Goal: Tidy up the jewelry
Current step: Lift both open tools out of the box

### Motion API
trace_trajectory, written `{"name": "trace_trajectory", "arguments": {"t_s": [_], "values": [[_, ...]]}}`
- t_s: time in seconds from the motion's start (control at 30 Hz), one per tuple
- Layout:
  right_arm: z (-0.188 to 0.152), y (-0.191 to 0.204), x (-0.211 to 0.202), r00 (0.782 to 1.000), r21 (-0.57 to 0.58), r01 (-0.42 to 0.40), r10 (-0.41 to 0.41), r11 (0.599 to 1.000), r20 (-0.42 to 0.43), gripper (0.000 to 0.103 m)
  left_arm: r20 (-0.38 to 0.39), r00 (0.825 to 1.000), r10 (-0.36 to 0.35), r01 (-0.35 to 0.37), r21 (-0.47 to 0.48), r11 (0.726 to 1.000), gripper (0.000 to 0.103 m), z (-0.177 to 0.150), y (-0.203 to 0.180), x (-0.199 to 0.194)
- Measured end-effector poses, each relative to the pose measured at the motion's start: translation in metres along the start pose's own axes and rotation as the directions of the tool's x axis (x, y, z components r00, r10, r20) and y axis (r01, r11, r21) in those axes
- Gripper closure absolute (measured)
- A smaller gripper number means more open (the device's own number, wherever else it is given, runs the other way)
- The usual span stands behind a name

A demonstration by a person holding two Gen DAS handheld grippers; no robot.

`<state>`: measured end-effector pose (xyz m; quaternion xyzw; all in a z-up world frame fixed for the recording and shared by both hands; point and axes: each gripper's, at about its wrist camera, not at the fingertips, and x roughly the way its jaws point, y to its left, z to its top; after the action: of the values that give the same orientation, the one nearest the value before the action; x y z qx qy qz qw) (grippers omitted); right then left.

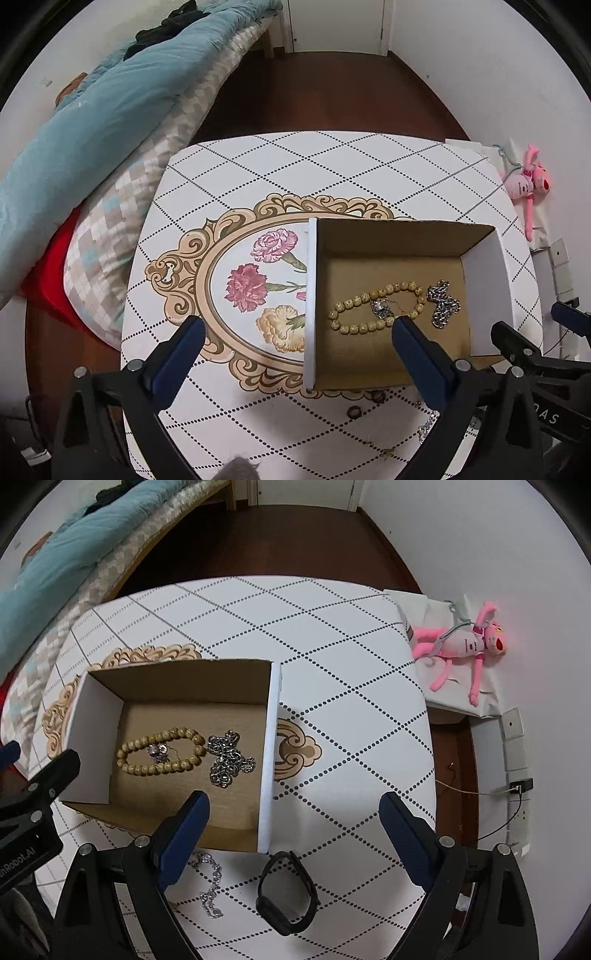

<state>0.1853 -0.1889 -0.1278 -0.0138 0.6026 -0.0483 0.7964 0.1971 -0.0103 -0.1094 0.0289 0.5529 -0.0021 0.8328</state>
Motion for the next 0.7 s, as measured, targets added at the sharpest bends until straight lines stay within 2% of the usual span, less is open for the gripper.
{"name": "trace_trajectory", "arguments": {"t_s": [0.3, 0.7], "values": [[-0.018, -0.008, -0.044, 0.995, 0.028, 0.007, -0.010, 1.000, 0.102, 0.009, 0.071, 0.997, 0.011, -0.009, -0.023, 1.000, 0.000, -0.015, 0.000, -0.041], [-0.055, -0.016, -0.127, 0.965, 0.073, -0.008, -0.011, 0.997, 0.260, 0.009, 0.191, 0.981, -0.021, 0.027, -0.029, 0.999, 0.000, -0.041, 0.005, -0.117]]}}
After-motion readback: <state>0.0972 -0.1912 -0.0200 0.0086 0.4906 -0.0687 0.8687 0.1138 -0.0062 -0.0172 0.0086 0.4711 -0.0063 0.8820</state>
